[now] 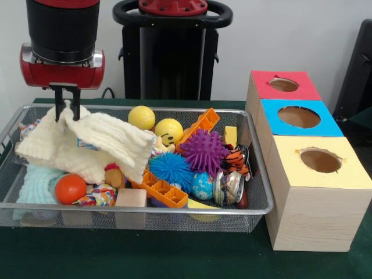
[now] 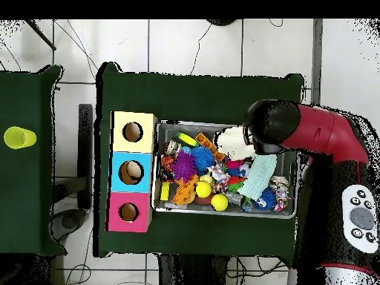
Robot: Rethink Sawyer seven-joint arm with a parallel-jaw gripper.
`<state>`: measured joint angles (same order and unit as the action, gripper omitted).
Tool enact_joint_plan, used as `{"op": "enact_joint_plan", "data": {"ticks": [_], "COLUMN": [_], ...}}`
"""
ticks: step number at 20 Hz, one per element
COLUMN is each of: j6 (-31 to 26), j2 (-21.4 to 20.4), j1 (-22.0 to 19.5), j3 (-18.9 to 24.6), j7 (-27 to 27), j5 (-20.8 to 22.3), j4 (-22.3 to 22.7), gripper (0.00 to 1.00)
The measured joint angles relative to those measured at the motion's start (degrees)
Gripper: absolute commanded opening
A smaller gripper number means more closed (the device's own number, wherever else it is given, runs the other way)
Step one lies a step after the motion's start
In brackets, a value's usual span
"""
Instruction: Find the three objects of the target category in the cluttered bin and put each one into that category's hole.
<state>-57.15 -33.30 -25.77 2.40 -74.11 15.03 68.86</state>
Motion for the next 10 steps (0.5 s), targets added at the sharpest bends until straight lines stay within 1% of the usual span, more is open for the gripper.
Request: {"op": "enact_joint_plan", "data": {"ticks": [5,10], "j6": [0.0,0.0], "j2": [0.5,0.1], "j1": [0.0,0.0], "j3": [0.0,0.0], "j7": [0.0,0.0], "j5": [0.0,0.0], "j4": [0.0,0.2], "gripper": [0.0,0.0]}}
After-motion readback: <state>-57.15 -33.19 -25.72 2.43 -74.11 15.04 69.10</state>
